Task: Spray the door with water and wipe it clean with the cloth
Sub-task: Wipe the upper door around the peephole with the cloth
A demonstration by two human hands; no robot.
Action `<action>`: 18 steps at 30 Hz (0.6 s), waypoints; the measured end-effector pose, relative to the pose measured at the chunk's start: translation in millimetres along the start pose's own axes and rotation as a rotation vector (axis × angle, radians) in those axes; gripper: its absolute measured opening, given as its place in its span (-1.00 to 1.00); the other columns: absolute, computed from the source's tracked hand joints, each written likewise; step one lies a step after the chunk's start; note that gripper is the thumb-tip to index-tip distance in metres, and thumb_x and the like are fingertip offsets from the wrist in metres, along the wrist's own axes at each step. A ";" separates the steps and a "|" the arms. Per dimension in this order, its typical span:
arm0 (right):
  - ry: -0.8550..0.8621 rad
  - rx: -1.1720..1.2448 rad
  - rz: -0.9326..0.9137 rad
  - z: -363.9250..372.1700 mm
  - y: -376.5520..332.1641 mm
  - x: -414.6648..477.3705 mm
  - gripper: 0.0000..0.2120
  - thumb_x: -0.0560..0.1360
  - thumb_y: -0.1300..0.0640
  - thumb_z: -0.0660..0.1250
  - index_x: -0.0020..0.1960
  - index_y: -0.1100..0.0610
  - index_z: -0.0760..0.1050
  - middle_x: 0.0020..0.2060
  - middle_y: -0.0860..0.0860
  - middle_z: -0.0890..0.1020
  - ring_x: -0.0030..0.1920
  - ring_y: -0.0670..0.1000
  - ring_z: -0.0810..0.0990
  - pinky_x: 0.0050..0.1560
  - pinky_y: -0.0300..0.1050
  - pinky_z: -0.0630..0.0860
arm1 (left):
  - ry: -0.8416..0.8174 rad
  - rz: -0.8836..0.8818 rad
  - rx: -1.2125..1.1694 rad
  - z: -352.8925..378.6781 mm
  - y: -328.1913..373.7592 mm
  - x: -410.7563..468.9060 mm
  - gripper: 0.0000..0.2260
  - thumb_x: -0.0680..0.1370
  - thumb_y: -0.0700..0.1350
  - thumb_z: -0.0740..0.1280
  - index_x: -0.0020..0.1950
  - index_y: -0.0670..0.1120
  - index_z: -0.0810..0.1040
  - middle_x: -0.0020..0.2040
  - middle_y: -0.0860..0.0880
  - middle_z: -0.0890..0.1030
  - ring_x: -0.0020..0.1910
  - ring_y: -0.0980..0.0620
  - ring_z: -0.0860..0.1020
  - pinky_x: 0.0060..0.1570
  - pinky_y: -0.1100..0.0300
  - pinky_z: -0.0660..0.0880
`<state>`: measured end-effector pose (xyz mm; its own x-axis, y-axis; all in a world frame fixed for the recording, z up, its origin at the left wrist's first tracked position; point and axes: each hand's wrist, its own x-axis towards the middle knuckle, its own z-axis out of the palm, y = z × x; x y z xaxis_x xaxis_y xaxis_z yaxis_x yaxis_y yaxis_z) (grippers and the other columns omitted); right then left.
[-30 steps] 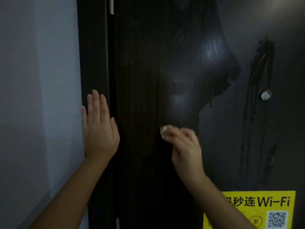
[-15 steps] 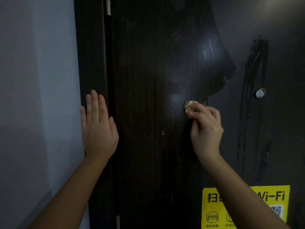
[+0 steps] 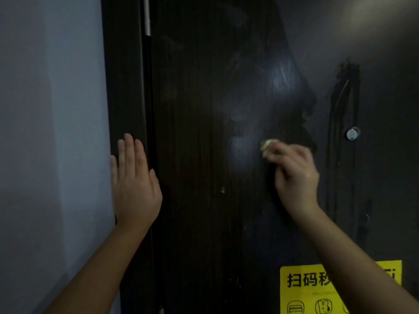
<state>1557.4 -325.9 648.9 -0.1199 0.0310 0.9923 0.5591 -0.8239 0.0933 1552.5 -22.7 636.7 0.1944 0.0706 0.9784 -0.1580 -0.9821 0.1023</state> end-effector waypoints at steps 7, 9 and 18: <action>-0.253 0.152 -0.047 25.1 -71.0 -99.9 -0.72 0.45 0.32 0.24 0.05 0.13 0.64 0.13 -0.05 0.61 0.10 -0.01 0.47 0.08 -0.07 0.47 | -0.027 0.065 -0.019 -2.3 -11.2 -1.4 -0.43 0.59 -0.07 0.03 0.55 -0.19 -0.05 0.57 -0.13 -0.05 0.56 -0.04 -0.09 0.52 0.03 -0.14; -0.313 0.165 -0.064 26.1 -67.9 -97.1 -0.74 0.46 0.29 0.24 0.04 0.12 0.63 0.13 -0.05 0.62 0.09 0.01 0.48 0.03 -0.02 0.48 | -0.039 0.101 -0.018 -3.4 -15.5 -2.4 -0.43 0.59 -0.06 0.03 0.55 -0.19 -0.06 0.57 -0.13 -0.05 0.56 -0.04 -0.09 0.52 0.02 -0.12; -0.404 0.215 -0.091 35.3 -110.5 -89.2 -0.73 0.49 0.14 0.19 0.05 0.09 0.64 0.13 -0.06 0.63 0.15 -0.06 0.45 0.03 -0.17 0.46 | -0.035 0.135 -0.094 -3.9 -27.4 -18.7 -0.44 0.61 -0.07 0.04 0.55 -0.21 -0.05 0.57 -0.18 -0.06 0.56 -0.11 -0.08 0.52 -0.06 -0.07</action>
<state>1535.2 -217.6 552.9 0.1292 0.3507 0.9275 0.7234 -0.6731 0.1537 1549.4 3.6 616.3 0.1987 -0.0687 0.9776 -0.2743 -0.9616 -0.0119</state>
